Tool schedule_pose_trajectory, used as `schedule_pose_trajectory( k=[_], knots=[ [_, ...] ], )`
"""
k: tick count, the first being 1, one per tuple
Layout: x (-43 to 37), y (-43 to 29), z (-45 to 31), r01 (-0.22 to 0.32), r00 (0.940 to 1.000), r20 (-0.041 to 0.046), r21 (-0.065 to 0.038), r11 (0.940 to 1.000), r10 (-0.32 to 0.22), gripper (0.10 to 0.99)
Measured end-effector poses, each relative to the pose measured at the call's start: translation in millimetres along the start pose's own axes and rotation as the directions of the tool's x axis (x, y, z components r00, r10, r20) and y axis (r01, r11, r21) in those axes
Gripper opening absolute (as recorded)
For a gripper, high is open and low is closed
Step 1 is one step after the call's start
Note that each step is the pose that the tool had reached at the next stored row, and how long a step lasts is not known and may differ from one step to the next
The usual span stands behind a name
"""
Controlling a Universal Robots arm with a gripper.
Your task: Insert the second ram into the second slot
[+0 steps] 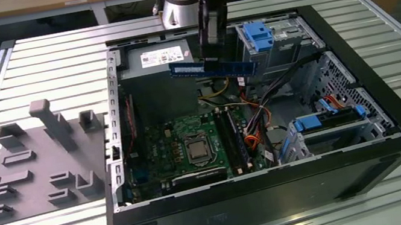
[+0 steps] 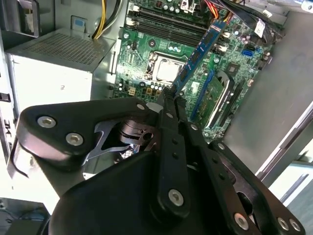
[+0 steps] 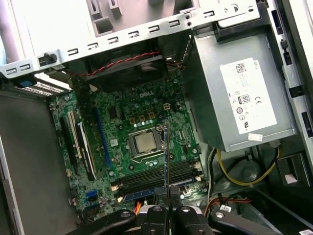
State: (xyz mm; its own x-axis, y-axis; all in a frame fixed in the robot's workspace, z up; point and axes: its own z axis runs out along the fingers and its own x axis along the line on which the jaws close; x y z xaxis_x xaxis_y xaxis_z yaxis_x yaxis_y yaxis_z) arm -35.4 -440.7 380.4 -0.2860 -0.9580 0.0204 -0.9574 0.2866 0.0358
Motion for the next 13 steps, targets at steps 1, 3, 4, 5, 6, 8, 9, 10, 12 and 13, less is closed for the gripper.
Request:
schedule_pose_trajectory(
  k=[1,3,4,5,6,8,9,10,12,13],
  knots=[
    [0.0,0.0,0.0,-0.007,1.0000,0.0002,0.000,1.0000,0.007,0.133],
    [0.0,0.0,0.0,-0.022,0.9998,0.0006,0.000,0.9998,0.022,0.133],
    [0.0,0.0,0.0,-0.030,0.9996,0.0006,-0.001,0.9996,0.030,0.133],
    [0.0,0.0,0.0,-0.039,0.9992,0.0007,-0.001,0.9992,0.039,0.133],
    [0.0,0.0,0.0,-0.050,0.9988,0.0008,-0.001,0.9988,0.050,0.133],
    [0.0,0.0,0.1,-0.075,0.9972,0.0016,-0.001,0.9972,0.075,0.133],
    [0.0,0.0,0.1,-0.091,0.9958,0.0021,-0.002,0.9958,0.091,0.133],
    [0.0,0.0,0.2,-0.107,0.9942,0.0025,-0.002,0.9942,0.107,0.133],
    [0.0,0.0,0.3,-0.141,0.9900,0.0032,-0.003,0.9900,0.141,0.133],
    [0.0,0.0,0.3,-0.156,0.9878,0.0035,-0.003,0.9878,0.156,0.133]
  ],
)
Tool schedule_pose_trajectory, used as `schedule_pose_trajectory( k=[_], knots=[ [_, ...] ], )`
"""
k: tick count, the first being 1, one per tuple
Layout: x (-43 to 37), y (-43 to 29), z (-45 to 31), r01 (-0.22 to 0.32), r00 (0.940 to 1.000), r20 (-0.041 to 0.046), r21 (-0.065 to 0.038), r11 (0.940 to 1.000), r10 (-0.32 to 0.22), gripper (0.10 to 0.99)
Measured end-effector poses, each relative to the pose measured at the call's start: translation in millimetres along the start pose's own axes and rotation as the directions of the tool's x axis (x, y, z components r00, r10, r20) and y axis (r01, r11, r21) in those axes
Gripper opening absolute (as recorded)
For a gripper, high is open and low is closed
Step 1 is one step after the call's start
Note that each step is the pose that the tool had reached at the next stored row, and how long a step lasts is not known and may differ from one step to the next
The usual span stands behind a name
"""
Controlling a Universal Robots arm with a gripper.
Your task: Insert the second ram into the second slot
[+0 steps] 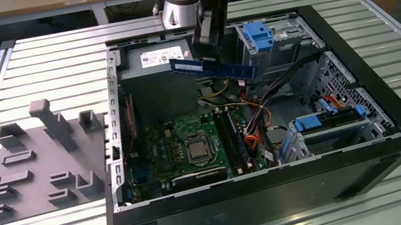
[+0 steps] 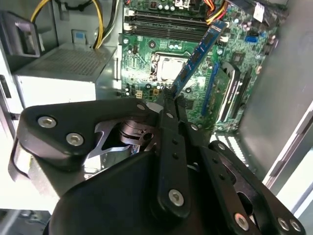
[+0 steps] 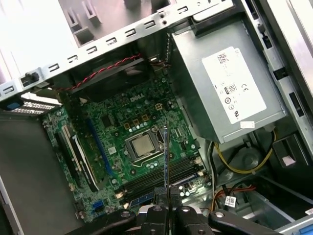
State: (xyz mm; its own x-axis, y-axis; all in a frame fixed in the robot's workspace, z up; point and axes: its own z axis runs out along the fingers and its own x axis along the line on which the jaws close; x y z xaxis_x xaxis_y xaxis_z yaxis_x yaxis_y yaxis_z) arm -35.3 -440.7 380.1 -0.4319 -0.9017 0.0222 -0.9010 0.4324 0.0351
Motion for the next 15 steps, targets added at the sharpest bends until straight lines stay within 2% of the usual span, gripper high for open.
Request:
schedule_pose_trajectory(
  k=[7,15],
  knots=[
    [0.0,0.0,0.2,-0.082,0.9966,0.0016,-0.001,0.9966,0.082,0.133],
    [0.0,0.0,0.3,-0.172,0.9852,0.0042,-0.004,0.9852,0.172,0.133]
  ],
)
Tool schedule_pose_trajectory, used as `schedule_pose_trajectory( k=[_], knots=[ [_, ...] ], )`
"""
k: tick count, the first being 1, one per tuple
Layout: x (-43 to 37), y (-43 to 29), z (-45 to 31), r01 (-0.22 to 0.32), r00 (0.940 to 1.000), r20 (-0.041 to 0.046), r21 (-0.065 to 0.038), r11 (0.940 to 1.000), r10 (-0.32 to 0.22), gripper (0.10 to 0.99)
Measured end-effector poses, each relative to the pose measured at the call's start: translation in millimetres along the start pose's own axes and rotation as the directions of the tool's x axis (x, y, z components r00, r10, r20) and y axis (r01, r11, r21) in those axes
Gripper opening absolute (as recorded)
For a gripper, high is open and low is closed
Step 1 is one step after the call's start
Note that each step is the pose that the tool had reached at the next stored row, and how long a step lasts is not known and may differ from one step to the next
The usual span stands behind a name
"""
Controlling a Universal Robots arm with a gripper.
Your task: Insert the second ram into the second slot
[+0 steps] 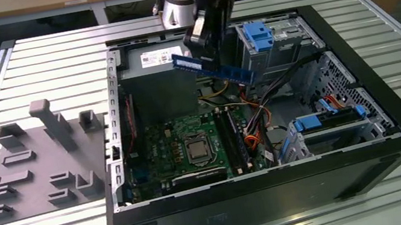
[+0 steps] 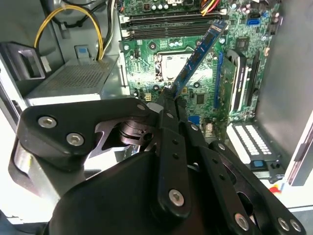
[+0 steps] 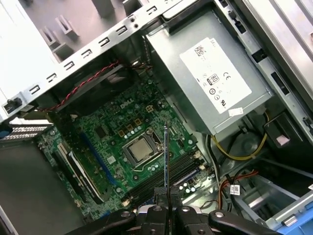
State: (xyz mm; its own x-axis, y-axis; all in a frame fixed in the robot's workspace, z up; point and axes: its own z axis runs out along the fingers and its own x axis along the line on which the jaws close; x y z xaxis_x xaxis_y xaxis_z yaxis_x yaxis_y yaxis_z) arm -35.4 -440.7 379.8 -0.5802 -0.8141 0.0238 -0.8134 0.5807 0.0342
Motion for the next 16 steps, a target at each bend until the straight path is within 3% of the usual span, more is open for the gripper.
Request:
schedule_pose_trajectory(
  k=[9,16],
  knots=[
    [0.0,0.0,0.1,-0.092,0.9958,0.0023,-0.002,0.9958,0.092,0.133],
    [0.0,-0.1,0.2,-0.164,0.9864,0.0023,-0.002,0.9864,0.164,0.133]
  ],
)
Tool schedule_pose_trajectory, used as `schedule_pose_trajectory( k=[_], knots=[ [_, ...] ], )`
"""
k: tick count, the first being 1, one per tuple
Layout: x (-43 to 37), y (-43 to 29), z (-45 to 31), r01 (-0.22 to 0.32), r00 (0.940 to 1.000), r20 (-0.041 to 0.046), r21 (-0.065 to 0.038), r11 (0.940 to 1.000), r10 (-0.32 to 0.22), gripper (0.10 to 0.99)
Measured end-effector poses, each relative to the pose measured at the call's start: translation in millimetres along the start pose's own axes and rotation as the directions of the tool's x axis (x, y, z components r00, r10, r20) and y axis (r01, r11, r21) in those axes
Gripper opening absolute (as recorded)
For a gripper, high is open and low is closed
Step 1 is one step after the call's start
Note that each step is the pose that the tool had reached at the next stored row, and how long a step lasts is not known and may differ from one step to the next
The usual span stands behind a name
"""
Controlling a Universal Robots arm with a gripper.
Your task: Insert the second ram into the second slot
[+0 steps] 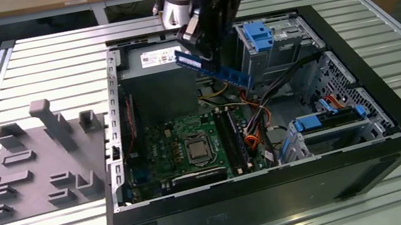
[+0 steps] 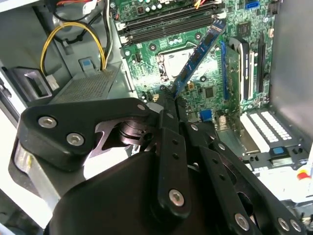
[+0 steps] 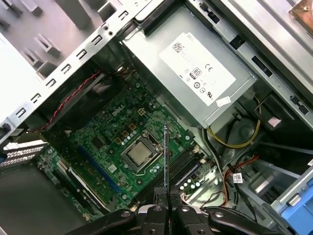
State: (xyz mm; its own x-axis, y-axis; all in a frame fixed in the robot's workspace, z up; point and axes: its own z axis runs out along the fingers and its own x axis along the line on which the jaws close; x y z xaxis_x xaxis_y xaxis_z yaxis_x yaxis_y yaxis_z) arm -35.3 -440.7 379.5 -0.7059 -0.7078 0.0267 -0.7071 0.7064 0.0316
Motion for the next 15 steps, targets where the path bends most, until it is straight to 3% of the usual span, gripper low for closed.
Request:
schedule_pose_trajectory(
  k=[7,15],
  knots=[
    [0.0,0.0,0.2,-0.073,0.9973,-0.0001,0.000,0.9973,0.073,0.133],
    [0.0,0.0,0.4,-0.148,0.9890,-0.0007,0.002,0.9890,0.148,0.133]
  ],
)
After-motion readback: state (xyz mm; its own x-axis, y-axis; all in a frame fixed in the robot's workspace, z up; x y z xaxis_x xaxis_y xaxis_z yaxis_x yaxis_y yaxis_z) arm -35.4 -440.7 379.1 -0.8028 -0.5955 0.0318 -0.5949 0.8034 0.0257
